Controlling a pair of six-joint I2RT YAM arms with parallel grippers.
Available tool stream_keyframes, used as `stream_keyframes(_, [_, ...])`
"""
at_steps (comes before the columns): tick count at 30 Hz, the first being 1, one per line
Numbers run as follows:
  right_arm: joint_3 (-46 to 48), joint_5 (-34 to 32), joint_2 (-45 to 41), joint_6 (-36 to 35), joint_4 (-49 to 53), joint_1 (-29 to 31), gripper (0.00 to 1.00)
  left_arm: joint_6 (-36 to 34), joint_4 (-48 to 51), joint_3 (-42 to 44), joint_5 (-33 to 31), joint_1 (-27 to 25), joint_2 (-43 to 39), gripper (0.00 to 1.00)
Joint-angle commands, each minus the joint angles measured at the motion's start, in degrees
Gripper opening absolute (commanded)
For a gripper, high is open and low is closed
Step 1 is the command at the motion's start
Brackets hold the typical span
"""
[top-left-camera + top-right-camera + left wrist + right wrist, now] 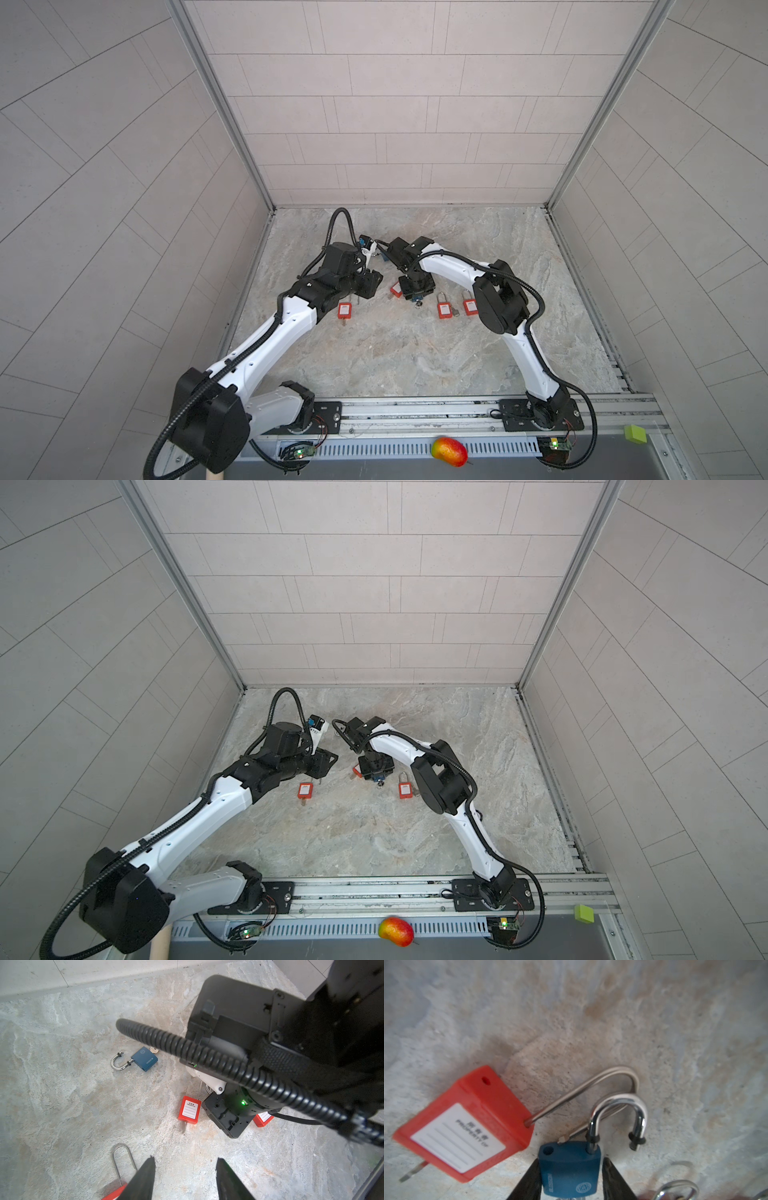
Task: Lock with the key
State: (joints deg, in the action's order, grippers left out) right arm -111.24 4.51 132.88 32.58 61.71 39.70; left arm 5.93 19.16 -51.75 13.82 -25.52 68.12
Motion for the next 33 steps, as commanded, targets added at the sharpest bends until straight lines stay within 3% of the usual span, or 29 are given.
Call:
stream_keyframes(1, [-1.2, -0.9, 1.4, -0.1, 2.4, 0.5, 0.45, -0.3, -0.1, 1.1, -0.5, 0.3, -1.4, 0.53])
stream_keyframes(10, [-0.1, -4.7, -4.0, -3.8, 2.1, 1.5, 0.35, -0.6, -0.4, 1.1, 0.1, 0.4, -2.0, 0.53])
stream_keyframes(13, [3.1, -6.4, -9.2, -7.8, 0.6, 1.3, 0.33, -1.6, -0.8, 1.5, -0.1, 0.3, -2.7, 0.53])
stream_keyframes(19, [13.0, -3.3, -21.3, -20.9, -3.9, 0.4, 0.3, -5.8, -3.5, 2.7, 4.1, 0.3, -4.0, 0.53])
stream_keyframes(25, [20.6, 6.0, -31.9, -33.2, -6.7, -1.9, 0.3, -13.3, -10.5, 6.7, 12.1, 0.3, -6.8, 0.53])
stream_keyframes(33, [29.8, 15.4, -45.7, -50.3, -11.7, -3.4, 0.3, -24.8, -19.1, 9.0, 29.2, 0.3, -5.8, 0.53])
